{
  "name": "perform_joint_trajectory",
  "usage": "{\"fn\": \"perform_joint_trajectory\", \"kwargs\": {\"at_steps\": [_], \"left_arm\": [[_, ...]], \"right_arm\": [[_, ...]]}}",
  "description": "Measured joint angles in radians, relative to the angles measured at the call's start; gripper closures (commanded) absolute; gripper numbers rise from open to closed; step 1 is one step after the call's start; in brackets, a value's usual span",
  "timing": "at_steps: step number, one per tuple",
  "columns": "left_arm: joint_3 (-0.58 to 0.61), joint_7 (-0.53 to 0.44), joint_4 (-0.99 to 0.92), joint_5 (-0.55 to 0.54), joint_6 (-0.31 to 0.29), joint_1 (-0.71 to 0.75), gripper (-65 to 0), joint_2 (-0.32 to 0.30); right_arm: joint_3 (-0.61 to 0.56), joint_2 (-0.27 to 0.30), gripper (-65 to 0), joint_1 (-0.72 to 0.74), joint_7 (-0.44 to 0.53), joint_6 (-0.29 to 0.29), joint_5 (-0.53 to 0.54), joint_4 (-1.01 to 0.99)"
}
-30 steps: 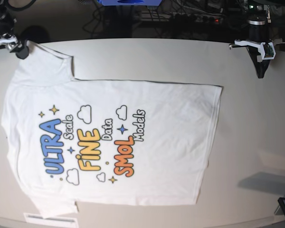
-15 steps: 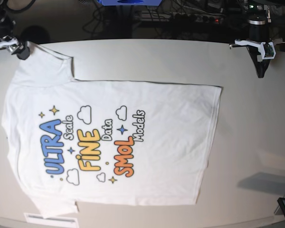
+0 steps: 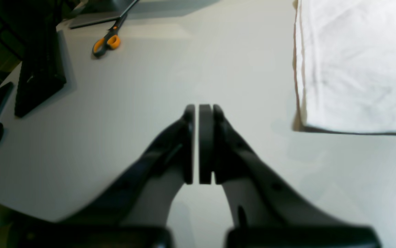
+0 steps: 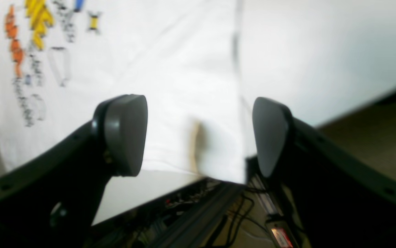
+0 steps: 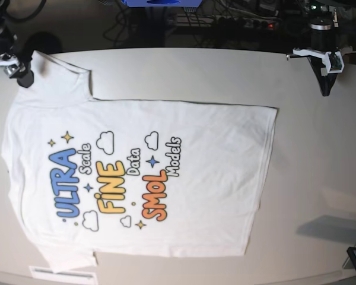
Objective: Fold the T-shirt properly
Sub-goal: 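Lower both grippers toward the shirt's shoulder corners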
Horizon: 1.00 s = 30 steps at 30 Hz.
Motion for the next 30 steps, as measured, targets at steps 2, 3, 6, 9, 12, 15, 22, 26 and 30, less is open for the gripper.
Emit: {"fn": "perform_joint_trajectory", "kwargs": {"at_steps": [2,3,6,9,12,15,22,26,30], "left_arm": [[0.0,0.0,0.0,0.0,0.0,0.0,-2.2,0.0],[0.0,0.0,0.0,0.0,-0.001,-0.001,-2.2,0.0],[0.0,0.0,0.0,0.0,0.0,0.0,-2.2,0.0],[0.0,0.0,0.0,0.0,0.0,0.0,-2.2,0.0],[0.0,0.0,0.0,0.0,-0.001,0.0,-2.2,0.0],[0.0,0.0,0.0,0.0,0.0,0.0,-2.2,0.0],[0.0,0.0,0.0,0.0,0.0,-0.001,-2.2,0.0],[0.0,0.0,0.0,0.0,0.0,0.0,-2.5,0.0],[0.0,0.0,-0.019,0.0,0.0,-0.003,-2.7,0.0]], "right_arm": [[0.0,0.001,-45.3,0.003,0.004,0.003,0.003,-0.015],[0.0,0.005,-45.3,0.005,0.006,0.004,0.004,-0.035],[0.0,0.008,-45.3,0.01,0.014,0.011,0.0,-0.103],[0.0,0.008,-45.3,0.022,0.021,0.015,0.008,-0.128],[-0.003,0.011,-45.3,0.024,0.021,0.017,0.016,-0.133],[-0.043,0.016,-45.3,0.021,0.029,0.017,0.016,-0.13],[-0.14,0.015,-45.3,0.031,0.048,0.028,0.031,-0.124],[-0.142,0.013,-34.2,0.041,0.046,0.026,0.024,-0.129],[-0.142,0.013,-21.5,0.041,0.028,0.021,0.019,-0.136]]}}
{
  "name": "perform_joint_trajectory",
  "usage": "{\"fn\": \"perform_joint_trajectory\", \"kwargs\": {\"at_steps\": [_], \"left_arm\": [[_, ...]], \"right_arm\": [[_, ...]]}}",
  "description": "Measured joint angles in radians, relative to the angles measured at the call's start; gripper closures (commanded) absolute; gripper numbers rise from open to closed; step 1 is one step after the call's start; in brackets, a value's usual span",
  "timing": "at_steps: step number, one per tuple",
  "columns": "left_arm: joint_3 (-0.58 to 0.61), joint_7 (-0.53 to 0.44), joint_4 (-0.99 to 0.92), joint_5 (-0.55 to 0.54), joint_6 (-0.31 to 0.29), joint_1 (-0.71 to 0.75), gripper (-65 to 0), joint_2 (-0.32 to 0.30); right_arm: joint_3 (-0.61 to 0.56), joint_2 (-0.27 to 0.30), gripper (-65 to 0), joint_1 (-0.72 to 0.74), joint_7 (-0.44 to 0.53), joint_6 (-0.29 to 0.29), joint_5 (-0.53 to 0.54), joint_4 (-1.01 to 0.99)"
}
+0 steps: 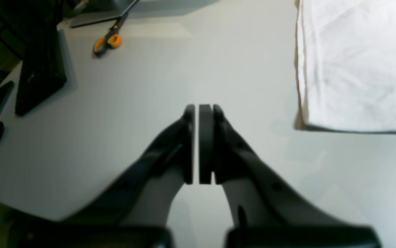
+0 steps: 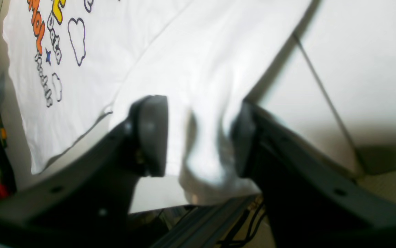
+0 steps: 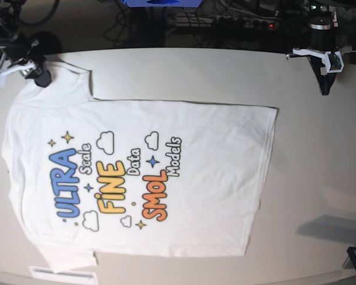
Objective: Fold the T-shirt properly
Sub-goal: 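Lower both grippers toward the shirt's shoulder corners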
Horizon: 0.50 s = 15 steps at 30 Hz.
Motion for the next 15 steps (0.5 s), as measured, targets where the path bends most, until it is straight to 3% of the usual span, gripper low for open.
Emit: {"fn": "perform_joint_trajectory", "kwargs": {"at_steps": [3,6,8,13,15], "left_arm": [[0.0,0.0,-0.032,0.0,0.0,-0.003,-2.7,0.0],[0.0,0.0,-0.051,0.0,0.0,-0.004,-3.0,0.0],[0.0,0.0,-0.058,-0.012,0.0,-0.005,-5.9,0.0],[0.0,0.001,-0.057,-0.21,0.0,-0.018,-36.8,-0.024],[0.008,0.003,-0.057,-0.283,0.0,-0.018,-40.3,-0.059]], "right_arm": [[0.0,0.0,-13.2,-0.002,-0.004,-0.004,-0.004,-0.002],[0.0,-0.002,0.0,-0.002,-0.017,-0.006,-0.018,-0.003],[0.0,-0.006,-0.6,-0.002,-0.016,-0.008,-0.018,-0.004],[-0.003,-0.011,-0.4,-0.002,-0.016,-0.008,-0.015,-0.004],[-0.003,-0.01,-0.4,-0.002,-0.016,-0.008,-0.015,-0.004]]}}
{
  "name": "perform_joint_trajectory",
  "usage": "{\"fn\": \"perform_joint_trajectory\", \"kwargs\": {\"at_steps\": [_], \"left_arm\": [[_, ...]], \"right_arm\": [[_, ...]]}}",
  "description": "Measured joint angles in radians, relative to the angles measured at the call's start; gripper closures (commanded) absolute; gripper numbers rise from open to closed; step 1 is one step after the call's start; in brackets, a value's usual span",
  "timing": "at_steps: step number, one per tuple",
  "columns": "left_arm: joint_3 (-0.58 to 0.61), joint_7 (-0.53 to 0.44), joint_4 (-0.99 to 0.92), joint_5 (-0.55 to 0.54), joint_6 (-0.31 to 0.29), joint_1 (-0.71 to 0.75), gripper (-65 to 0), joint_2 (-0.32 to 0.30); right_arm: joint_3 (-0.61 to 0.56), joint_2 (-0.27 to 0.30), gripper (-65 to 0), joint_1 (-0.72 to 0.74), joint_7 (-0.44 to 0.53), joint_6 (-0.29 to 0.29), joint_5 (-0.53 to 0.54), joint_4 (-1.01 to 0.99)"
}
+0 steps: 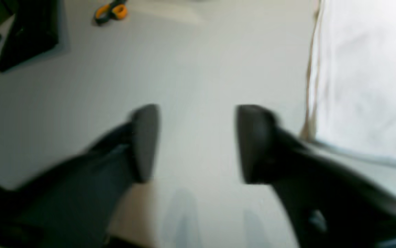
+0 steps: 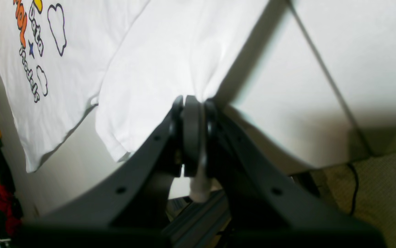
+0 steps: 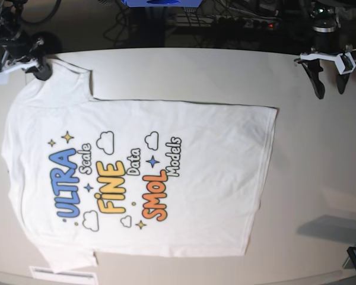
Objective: Fold the T-shirt properly
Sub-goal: 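Lower both grippers toward the shirt's shoulder corners, then grasp the shirt's shoulder corners with both grippers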
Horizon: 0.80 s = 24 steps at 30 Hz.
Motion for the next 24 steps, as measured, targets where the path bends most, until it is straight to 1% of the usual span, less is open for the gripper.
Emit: {"fn": "perform_joint_trajectory", "kwargs": {"at_steps": [2,3,4,7,9,11,13,14,15,17,19,22,24], "left_arm": [[0.0,-0.003,0.0,-0.09,0.0,-0.004,-40.6,-0.019],[-0.001,0.008,0.0,-0.135,0.004,-0.014,-40.8,-0.018],[0.0,0.052,0.0,-0.173,0.005,-0.027,-41.0,-0.016],[0.011,0.256,0.002,-0.267,0.0,-0.089,-41.0,-0.019],[0.013,0.366,0.002,-0.315,-0.022,-0.135,-41.1,-0.024],[0.018,0.435,0.002,-0.372,-0.116,-0.164,-41.1,-0.028],[0.017,0.496,0.004,-0.436,-0.198,-0.177,-41.0,-0.01],[0.016,0.517,0.004,-0.461,-0.198,-0.182,-41.0,0.003],[0.016,0.54,0.003,-0.47,-0.198,-0.187,-41.0,0.015],[0.018,0.594,0.002,-0.47,-0.199,-0.2,-40.6,0.018],[0.018,0.607,0.0,-0.472,-0.199,-0.218,-40.6,0.026],[0.011,0.653,-0.003,-0.472,-0.199,-0.229,-40.6,0.064],[0.013,0.654,-0.022,-0.472,-0.201,-0.224,-40.5,0.076]], "right_arm": [[0.0,0.0,-0.3,0.0,0.0,0.0,0.0,0.0],[0.0,0.0,-0.3,0.0,0.0,0.0,0.0,0.0],[0.0,0.0,-0.3,0.0,-0.002,0.0,0.0,0.0],[-0.002,0.0,-0.3,0.0,-0.002,0.0,0.0,0.0],[-0.002,0.0,-0.3,0.0,-0.003,0.0,0.0,0.0],[-0.002,0.0,-0.3,0.0,-0.003,0.0,0.0,0.0],[-0.002,0.0,-0.3,0.0,-0.003,0.0,0.001,0.0],[-0.002,0.0,-0.3,0.0,-0.003,0.0,0.0,0.0],[-0.002,0.001,-0.3,0.0,-0.003,0.0,0.001,0.0],[-0.002,0.001,-0.3,0.0,-0.003,0.0,0.0,0.0],[-0.002,0.0,-0.3,0.0,-0.003,0.0,0.0,0.0],[-0.002,0.0,-0.3,0.0,-0.003,0.0,0.0,0.0],[-0.002,0.0,-0.3,0.0,-0.003,0.0,0.003,0.0]]}}
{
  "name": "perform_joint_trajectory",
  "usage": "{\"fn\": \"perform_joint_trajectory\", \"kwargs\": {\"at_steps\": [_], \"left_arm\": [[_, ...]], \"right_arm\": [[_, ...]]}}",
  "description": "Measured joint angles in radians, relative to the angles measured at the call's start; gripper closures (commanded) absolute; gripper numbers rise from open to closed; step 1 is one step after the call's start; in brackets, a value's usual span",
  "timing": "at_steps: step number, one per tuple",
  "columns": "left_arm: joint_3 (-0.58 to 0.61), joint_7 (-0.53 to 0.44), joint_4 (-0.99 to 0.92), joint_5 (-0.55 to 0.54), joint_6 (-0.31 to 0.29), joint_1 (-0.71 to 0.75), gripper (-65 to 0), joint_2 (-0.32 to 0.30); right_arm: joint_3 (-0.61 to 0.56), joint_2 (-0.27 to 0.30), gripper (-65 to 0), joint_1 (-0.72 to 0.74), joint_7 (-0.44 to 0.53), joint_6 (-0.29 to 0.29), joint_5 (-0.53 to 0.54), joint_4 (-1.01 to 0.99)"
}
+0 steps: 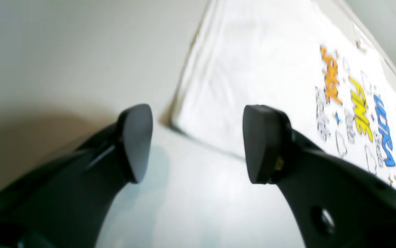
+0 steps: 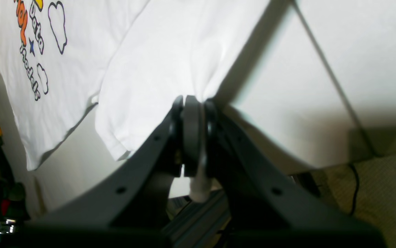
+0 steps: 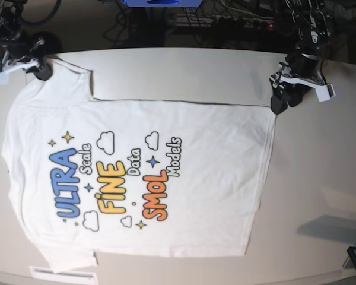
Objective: Fold the T-shirt properly
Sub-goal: 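Grasp the shirt's shoulder corners with both grippers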
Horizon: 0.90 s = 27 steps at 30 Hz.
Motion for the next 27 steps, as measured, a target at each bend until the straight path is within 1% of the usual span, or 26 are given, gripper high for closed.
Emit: {"fn": "perform_joint_trajectory", "kwargs": {"at_steps": [4,6,9,11,18,19,24,27], "left_arm": [[0.0,-0.003,-0.064,0.003,0.006,0.001,-40.5,-0.006],[0.0,-0.017,-0.093,-0.006,0.0,-0.003,-40.5,-0.006],[-0.003,-0.042,-0.148,-0.029,-0.026,-0.016,-40.3,-0.012],[-0.008,-0.048,-0.17,-0.034,-0.028,-0.036,-40.3,-0.016],[0.0,-0.057,-0.184,-0.041,0.038,-0.072,-40.3,-0.016],[0.0,-0.051,-0.185,-0.041,0.052,-0.08,-40.3,-0.016],[-0.002,0.056,-0.188,-0.037,0.061,-0.142,-40.3,-0.017],[-0.001,0.074,-0.188,-0.037,0.063,-0.158,-40.3,-0.011]], "right_arm": [[0.0,-0.001,-0.3,0.0,0.0,0.0,0.0,0.0],[0.0,0.0,-0.3,-0.001,-0.003,0.0,0.0,0.0],[0.0,0.0,-0.3,-0.003,-0.003,0.0,0.0,0.0],[0.0,-0.001,-0.3,-0.003,-0.003,0.0,0.0,0.0],[0.0,-0.001,-0.3,-0.003,-0.003,0.0,0.0,0.0],[0.0,0.0,-0.3,-0.003,-0.003,0.0,0.0,0.0],[0.0,0.0,-0.3,-0.003,-0.003,0.0,0.0,0.0],[0.0,0.0,-0.3,-0.003,-0.003,0.0,0.0,0.0]]}}
